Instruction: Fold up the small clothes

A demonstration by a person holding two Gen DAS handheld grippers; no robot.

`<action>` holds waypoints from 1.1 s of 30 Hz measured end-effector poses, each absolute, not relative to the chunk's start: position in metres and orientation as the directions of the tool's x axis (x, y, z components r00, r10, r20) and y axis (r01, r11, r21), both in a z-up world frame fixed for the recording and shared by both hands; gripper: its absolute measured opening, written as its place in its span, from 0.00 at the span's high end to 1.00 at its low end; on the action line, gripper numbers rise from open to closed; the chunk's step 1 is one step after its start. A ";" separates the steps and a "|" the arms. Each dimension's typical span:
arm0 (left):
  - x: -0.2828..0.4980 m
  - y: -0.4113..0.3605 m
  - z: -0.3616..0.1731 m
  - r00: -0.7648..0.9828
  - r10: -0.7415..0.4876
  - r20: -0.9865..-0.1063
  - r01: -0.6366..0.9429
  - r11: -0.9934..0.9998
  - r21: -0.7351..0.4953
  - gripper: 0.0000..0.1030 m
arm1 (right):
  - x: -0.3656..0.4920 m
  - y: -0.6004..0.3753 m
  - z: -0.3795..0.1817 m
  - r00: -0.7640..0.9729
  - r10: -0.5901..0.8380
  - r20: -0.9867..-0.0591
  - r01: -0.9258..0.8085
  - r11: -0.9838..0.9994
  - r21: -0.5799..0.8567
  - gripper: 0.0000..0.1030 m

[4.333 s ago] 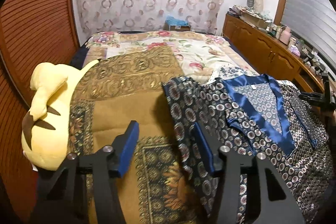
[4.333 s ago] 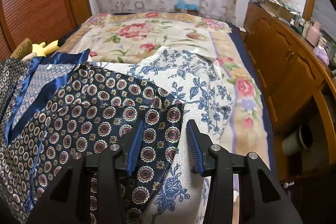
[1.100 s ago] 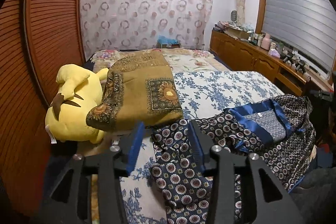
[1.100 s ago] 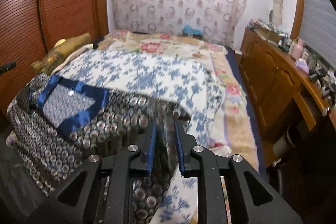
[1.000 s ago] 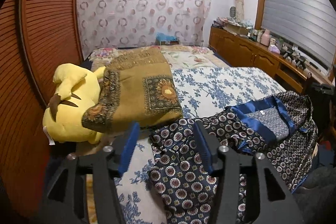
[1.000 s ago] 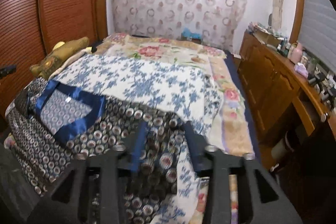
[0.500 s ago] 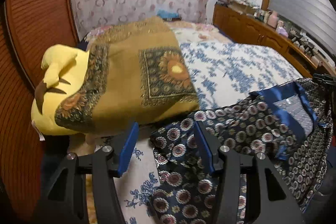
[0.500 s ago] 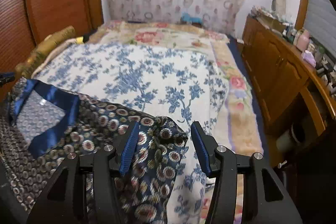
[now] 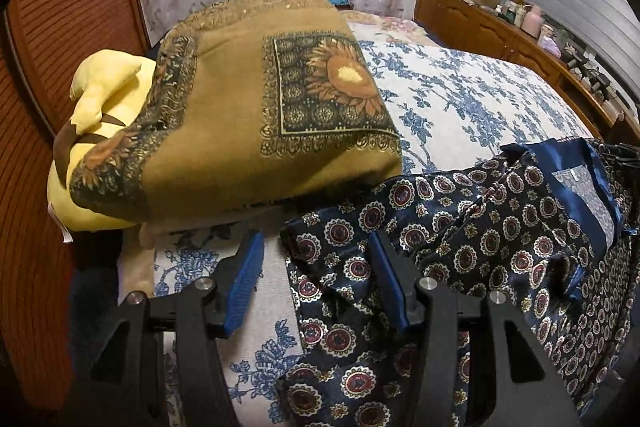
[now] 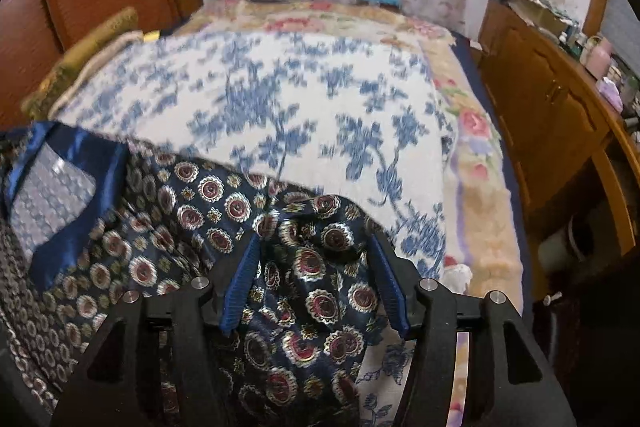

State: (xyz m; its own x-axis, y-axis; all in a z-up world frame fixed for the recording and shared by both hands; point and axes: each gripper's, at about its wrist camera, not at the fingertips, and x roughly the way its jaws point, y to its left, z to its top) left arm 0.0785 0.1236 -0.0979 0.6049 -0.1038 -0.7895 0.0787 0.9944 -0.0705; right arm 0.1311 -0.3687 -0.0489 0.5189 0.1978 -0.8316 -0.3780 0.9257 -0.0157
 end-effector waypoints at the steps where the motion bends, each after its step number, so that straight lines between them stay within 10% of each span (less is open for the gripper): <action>1: 0.080 0.124 -0.098 0.603 -0.107 -0.791 0.081 0.994 -0.073 0.48 | 0.130 -0.368 -0.048 0.524 0.201 -0.827 -0.381 0.924 -0.018 0.43; 7: 0.086 0.125 -0.099 0.591 -0.118 -0.798 0.083 0.993 -0.086 0.48 | 0.131 -0.365 -0.048 0.509 0.212 -0.834 -0.404 0.915 -0.015 0.45; 16: 0.087 0.121 -0.098 0.597 -0.126 -0.792 0.091 0.992 -0.090 0.56 | 0.120 -0.350 -0.046 0.483 0.273 -0.832 -0.488 0.873 0.003 0.91; 22: 0.082 0.114 -0.094 0.591 -0.174 -0.788 0.129 0.984 -0.121 0.94 | 0.109 -0.344 -0.044 0.514 0.275 -0.813 -0.490 0.872 -0.015 0.96; 33: 0.043 0.098 0.006 0.797 -0.209 -0.567 0.180 0.978 -0.108 0.97 | 0.091 -0.356 0.016 0.649 0.316 -0.692 -0.457 0.889 -0.023 0.97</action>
State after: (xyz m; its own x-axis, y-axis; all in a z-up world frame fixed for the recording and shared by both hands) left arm 0.0426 0.0981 0.0058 0.7967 -0.2093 -0.5670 0.1799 0.9777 -0.1082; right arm 0.0911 -0.3564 0.0162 0.6494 0.3160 -0.6917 -0.4570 0.8892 -0.0228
